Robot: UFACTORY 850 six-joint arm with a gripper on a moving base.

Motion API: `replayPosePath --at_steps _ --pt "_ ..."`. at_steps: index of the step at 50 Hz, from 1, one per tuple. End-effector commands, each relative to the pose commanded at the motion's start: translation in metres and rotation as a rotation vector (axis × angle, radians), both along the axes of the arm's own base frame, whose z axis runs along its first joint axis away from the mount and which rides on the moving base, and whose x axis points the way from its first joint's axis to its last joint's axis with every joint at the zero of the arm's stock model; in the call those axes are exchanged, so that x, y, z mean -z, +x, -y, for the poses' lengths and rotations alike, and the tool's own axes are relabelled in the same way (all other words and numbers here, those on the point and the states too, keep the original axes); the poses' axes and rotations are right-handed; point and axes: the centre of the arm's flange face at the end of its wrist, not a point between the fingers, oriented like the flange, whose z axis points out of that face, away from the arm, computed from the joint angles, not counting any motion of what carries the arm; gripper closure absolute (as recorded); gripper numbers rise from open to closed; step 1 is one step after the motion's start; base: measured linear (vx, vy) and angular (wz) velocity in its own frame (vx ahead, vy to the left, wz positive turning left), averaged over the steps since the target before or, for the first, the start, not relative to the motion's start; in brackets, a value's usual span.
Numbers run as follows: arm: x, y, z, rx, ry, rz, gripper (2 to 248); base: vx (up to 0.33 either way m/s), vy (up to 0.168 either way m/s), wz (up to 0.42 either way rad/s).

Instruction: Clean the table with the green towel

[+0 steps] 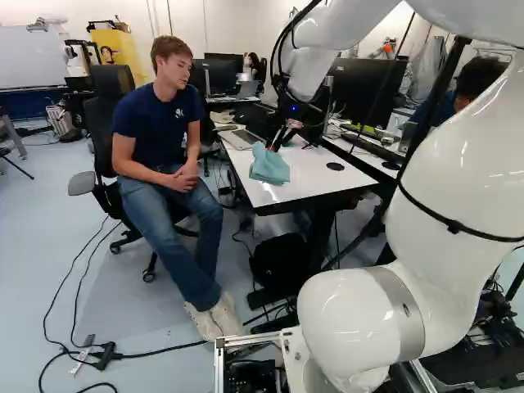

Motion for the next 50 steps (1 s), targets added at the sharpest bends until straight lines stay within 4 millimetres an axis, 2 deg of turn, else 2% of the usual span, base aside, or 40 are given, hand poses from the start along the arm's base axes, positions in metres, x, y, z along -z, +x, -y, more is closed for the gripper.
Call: replayPosePath --at_steps 40,50 --pt "0.000 0.015 0.011 0.013 -0.029 0.025 219 0.000 0.000 0.000" --pt "0.008 0.020 0.013 0.011 -0.048 0.027 219 0.000 0.000 0.000"
